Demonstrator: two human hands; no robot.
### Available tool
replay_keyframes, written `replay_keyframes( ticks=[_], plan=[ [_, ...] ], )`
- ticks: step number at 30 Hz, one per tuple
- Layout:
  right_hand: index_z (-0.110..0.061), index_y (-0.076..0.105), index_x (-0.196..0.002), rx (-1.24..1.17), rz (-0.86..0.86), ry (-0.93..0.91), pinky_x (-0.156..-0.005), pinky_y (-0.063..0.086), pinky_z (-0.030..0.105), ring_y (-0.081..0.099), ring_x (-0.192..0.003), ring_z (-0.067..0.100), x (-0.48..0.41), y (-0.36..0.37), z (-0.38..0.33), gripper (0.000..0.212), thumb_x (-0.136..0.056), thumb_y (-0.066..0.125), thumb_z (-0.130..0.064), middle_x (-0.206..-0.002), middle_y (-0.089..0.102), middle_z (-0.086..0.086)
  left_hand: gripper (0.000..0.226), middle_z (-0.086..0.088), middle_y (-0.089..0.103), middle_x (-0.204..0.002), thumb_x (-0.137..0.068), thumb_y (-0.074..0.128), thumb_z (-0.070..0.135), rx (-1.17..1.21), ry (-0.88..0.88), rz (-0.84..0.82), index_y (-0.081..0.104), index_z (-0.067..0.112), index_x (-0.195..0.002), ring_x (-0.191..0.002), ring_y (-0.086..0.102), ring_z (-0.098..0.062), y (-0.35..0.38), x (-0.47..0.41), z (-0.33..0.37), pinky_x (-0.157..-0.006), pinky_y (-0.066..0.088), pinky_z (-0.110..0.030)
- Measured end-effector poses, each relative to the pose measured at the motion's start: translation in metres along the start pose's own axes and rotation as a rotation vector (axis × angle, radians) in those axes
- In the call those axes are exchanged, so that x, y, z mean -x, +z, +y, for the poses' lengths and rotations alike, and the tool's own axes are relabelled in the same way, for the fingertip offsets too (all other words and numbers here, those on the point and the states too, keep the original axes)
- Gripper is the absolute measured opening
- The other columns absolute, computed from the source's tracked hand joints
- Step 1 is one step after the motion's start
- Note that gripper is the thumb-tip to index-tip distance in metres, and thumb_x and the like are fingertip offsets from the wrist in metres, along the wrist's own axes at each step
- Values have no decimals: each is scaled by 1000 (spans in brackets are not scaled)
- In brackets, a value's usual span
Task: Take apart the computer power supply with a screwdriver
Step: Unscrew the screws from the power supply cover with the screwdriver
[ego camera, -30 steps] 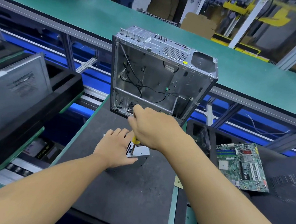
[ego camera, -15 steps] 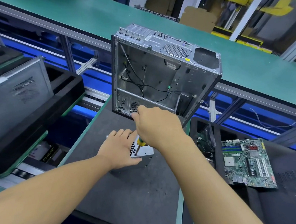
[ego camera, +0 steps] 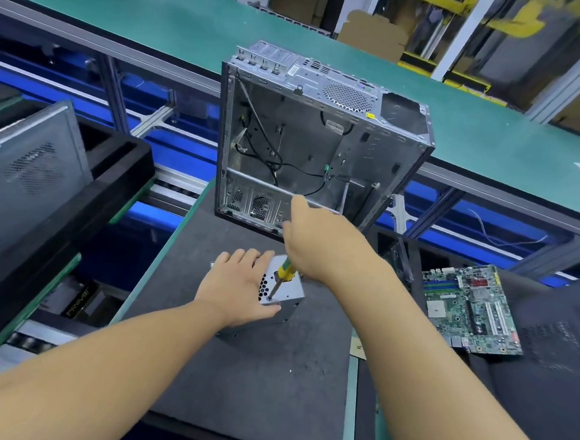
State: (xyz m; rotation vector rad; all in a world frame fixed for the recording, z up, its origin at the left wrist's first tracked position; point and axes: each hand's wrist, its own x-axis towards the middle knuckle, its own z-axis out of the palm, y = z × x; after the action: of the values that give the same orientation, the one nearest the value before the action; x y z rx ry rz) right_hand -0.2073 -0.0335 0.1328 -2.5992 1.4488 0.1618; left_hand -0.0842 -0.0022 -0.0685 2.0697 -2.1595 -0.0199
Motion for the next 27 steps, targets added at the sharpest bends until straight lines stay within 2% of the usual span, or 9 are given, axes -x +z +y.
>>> replay_keyframes(
  ticks=[3,6,9,11,14,16,20,23,27],
  plan=[
    [-13,40,-107,-80,-75,-34,-69,46,40,53,-83,32,4,-6,-4,13,-94,44,-15,-102,47,8,91,3,49,-119,-69,36,83,16,0,5,41,22,-135,-106,46,-22,0,-1,0,-89,36,-38],
    [-20,40,-109,-143,-173,-29,-77,45,40,43,-93,27,7,-9,-9,24,-90,50,-11,-110,36,3,92,2,50,-119,-70,38,82,32,5,9,41,20,-138,-105,47,-23,1,1,0,-88,36,-39],
    [-22,41,-111,-116,-182,28,-76,48,42,52,-87,28,7,-9,-12,26,-95,52,-38,-106,43,0,93,1,49,-118,-69,36,83,46,8,1,43,19,-137,-105,46,-23,1,-1,-2,-88,35,-40],
    [-18,43,-111,-61,-105,92,-70,47,40,56,-84,29,5,-11,-15,39,-97,41,-55,-96,54,3,95,2,49,-119,-68,35,83,63,17,-15,37,21,-139,-106,46,-22,1,-2,-3,-88,35,-39],
    [-12,45,-100,-15,-49,96,-60,41,36,53,-78,30,5,-9,-19,24,-103,37,-35,-83,53,5,95,3,50,-116,-66,38,82,108,26,-11,33,23,-140,-104,48,-22,1,-3,-7,-86,36,-39],
    [-14,48,-102,-98,-131,90,-70,45,37,54,-85,26,7,-9,-21,12,-98,43,-24,-94,51,2,87,2,50,-112,-66,41,81,119,50,8,39,22,-129,-100,49,-22,1,-3,-8,-83,36,-39],
    [-21,50,-98,-180,-219,138,-77,46,37,54,-87,20,14,-14,-24,13,-91,47,-31,-98,46,-4,81,2,51,-105,-64,41,80,130,84,37,46,20,-119,-95,50,-23,1,-2,-9,-80,35,-39],
    [-15,48,-97,-61,-133,235,-72,45,39,53,-87,29,17,-10,-25,25,-99,38,-37,-95,53,4,90,3,52,-107,-63,36,81,140,72,32,42,22,-131,-97,51,-22,1,-2,-8,-80,36,-38],
    [-11,50,-107,-3,-123,148,-77,49,41,52,-88,29,17,-6,-26,17,-103,40,-24,-104,55,7,98,3,51,-115,-65,38,82,147,50,16,35,23,-143,-103,50,-21,1,-2,-7,-84,37,-38]
  ],
)
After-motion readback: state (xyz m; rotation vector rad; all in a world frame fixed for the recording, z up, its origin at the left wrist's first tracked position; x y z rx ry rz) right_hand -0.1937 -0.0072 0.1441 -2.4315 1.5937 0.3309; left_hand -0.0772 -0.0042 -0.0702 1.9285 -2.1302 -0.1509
